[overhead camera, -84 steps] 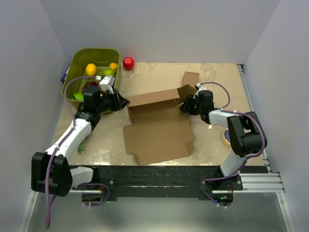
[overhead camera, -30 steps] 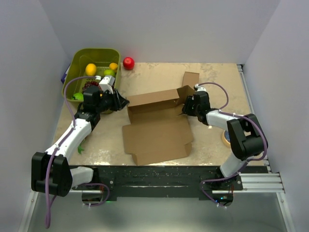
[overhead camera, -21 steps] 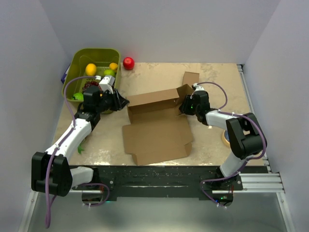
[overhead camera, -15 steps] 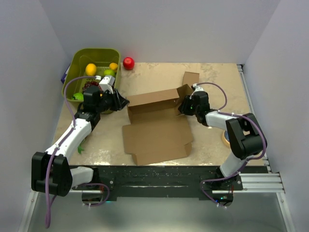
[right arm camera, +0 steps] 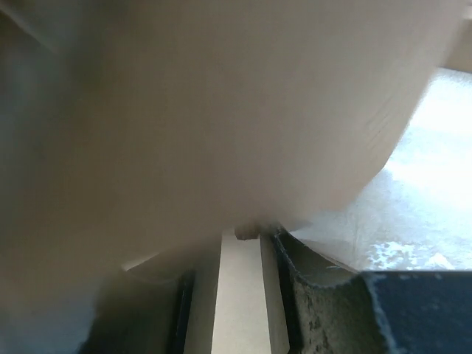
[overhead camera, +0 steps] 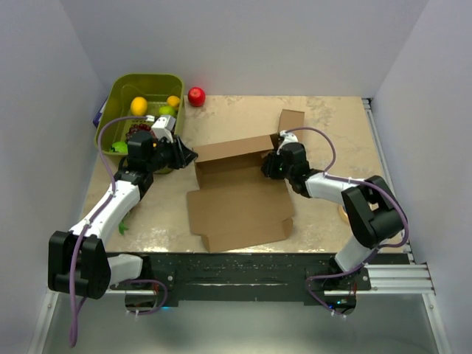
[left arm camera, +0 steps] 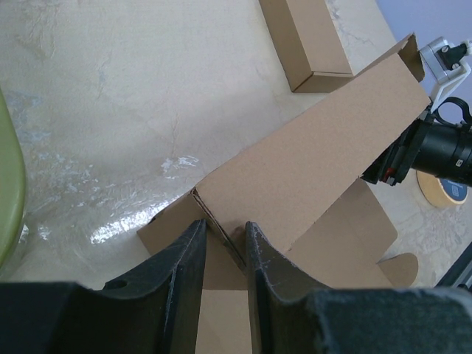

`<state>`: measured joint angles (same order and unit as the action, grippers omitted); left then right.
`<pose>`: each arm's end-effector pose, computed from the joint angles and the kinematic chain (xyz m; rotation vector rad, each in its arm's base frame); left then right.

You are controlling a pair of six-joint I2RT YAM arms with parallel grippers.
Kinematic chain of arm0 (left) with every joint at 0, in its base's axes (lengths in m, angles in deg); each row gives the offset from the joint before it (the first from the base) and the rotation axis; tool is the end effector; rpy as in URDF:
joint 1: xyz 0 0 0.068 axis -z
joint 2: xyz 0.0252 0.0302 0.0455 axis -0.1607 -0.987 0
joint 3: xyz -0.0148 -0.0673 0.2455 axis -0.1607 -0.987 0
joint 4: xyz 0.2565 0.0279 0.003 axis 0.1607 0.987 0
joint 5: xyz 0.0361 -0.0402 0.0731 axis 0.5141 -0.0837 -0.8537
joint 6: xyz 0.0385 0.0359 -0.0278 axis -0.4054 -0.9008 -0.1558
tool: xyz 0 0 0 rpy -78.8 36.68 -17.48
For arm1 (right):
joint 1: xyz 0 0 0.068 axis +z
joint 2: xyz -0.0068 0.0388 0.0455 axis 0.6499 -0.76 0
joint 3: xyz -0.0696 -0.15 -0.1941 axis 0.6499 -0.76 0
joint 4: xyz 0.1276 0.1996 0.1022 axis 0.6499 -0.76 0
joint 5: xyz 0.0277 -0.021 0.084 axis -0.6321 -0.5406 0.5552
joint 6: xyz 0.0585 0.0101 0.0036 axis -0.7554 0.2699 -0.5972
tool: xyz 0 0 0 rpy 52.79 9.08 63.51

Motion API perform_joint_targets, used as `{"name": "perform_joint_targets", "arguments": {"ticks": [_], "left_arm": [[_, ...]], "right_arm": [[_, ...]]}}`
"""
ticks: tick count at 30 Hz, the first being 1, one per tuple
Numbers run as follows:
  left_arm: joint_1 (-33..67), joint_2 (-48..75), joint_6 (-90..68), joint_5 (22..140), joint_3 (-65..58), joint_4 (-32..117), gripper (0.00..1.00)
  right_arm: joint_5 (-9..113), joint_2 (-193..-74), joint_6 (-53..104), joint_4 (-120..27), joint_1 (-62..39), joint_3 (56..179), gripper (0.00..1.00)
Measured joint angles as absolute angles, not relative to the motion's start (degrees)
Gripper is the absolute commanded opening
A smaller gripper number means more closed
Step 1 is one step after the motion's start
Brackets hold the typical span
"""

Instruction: Fold the paper box

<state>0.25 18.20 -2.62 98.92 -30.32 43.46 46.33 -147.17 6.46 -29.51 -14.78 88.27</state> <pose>0.2795 -0.0664 0.2499 0.1195 2.0290 -0.7851 0.3103 0.1516 0.1543 -0.0188 2.1855 0.5654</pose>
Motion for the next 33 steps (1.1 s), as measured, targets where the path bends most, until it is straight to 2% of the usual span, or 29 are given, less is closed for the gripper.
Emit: {"name": "perform_joint_targets", "arguments": {"ticks": [7, 10, 15, 19, 26, 33], "left_arm": [[0.27, 17.99, -2.62, 98.99, -30.32, 43.11, 0.31], [0.27, 17.92, -2.62, 98.99, -30.32, 42.98, 0.31], [0.25, 17.88, -2.62, 98.94, -30.32, 42.89, 0.31], [0.27, 17.83, -2.62, 98.99, -30.32, 42.91, 0.31], [0.27, 17.83, -2.62, 98.99, -30.32, 42.91, 0.31], [0.34, 17.88, -2.64, 98.92, -30.32, 42.98, 0.31]], "right_arm": [[43.69, -148.94, 6.66, -26.63, -12.72, 88.27, 0.32], [43.44, -148.90, 6.72, -26.67, -12.64, 88.29, 0.40], [42.46, -145.77, 7.42, -30.43, -12.11, 87.90, 0.66], [41.74, -138.47, 7.66, -34.56, -11.61, 84.90, 0.72], [36.14, -128.59, 7.62, -42.69, -12.18, 83.00, 0.75], [34.57, -128.24, 8.17, -45.05, -19.06, 83.00, 0.75]]}}
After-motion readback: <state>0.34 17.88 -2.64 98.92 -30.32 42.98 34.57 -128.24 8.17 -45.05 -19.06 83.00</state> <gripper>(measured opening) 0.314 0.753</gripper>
